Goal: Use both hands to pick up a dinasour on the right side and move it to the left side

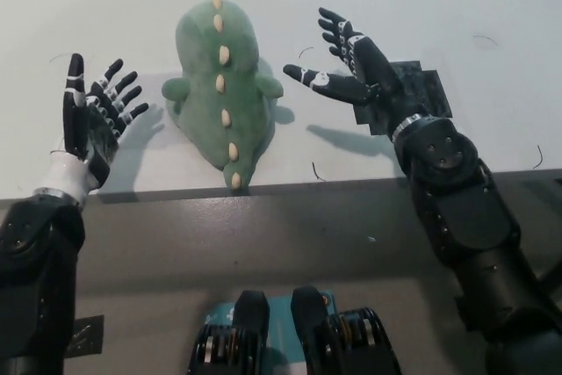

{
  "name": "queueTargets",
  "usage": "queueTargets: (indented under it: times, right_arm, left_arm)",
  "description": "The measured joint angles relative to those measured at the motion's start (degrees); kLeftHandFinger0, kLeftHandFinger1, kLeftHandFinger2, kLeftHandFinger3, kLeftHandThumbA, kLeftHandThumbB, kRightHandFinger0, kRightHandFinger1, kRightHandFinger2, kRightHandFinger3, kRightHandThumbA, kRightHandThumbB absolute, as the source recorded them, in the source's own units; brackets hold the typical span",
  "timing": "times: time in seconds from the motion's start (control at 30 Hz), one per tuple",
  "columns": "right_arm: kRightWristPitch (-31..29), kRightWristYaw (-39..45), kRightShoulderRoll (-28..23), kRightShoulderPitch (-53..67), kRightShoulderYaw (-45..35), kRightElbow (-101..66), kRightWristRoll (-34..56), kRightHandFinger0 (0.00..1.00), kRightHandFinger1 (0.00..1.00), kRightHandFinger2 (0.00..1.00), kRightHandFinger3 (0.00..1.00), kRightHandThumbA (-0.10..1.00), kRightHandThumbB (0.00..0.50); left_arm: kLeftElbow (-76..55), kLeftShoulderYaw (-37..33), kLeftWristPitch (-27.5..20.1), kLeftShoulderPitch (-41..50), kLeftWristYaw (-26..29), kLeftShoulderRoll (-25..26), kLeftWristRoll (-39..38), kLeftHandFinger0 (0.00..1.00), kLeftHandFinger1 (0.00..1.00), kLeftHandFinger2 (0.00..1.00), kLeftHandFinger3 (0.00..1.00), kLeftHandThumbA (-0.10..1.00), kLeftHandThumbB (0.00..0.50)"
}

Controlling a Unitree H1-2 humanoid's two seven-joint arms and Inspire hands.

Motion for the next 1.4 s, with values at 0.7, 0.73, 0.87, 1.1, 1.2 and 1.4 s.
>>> queueTargets:
  times: [0.7,0.73,0.87,1.1,1.2,1.4]
  right_arm:
    - [7.82,5.53,-8.4,15.02,-6.43,-27.34,7.06,1.0,1.0,1.0,1.0,1.0,0.248]
    - [8.03,5.73,-8.76,16.12,-6.77,-28.64,7.42,1.0,1.0,1.0,1.0,1.0,0.247]
    - [9.02,6.24,-9.56,20.55,-8.05,-32.3,9.06,1.0,1.0,1.0,1.0,1.0,0.193]
    - [10.02,6.31,-9.67,27.93,-10.77,-37.88,11.25,1.0,1.0,1.0,1.0,1.0,0.173]
    - [9.82,6.4,-9.84,30.48,-11.99,-39.24,12.11,1.0,1.0,1.0,1.0,1.0,0.19]
    - [7.8,6.38,-11.02,36.02,-14.09,-43.45,12.81,1.0,1.0,1.0,1.0,1.0,0.245]
  left_arm:
    - [-16.05,0.28,-2.2,14.56,-1.53,4.07,0.12,1.0,1.0,1.0,1.0,1.0,0.472]
    - [-16.98,0.13,-2.33,15.41,-1.58,4.04,0.15,1.0,1.0,1.0,1.0,1.0,0.464]
    - [-19.87,-0.83,-3.14,18.74,-1.85,3.91,0.38,1.0,1.0,1.0,1.0,1.0,0.447]
    - [-23.89,-3.02,-4.83,23.17,-2.14,1.85,0.58,1.0,1.0,1.0,1.0,1.0,0.467]
    - [-24.46,-3.47,-6.36,24.64,-2.19,0.99,0.78,1.0,1.0,1.0,1.0,1.0,0.454]
    - [-26.8,-4.62,-9.18,29.03,-2.16,-1.33,1.36,1.0,1.0,1.0,1.0,1.0,0.468]
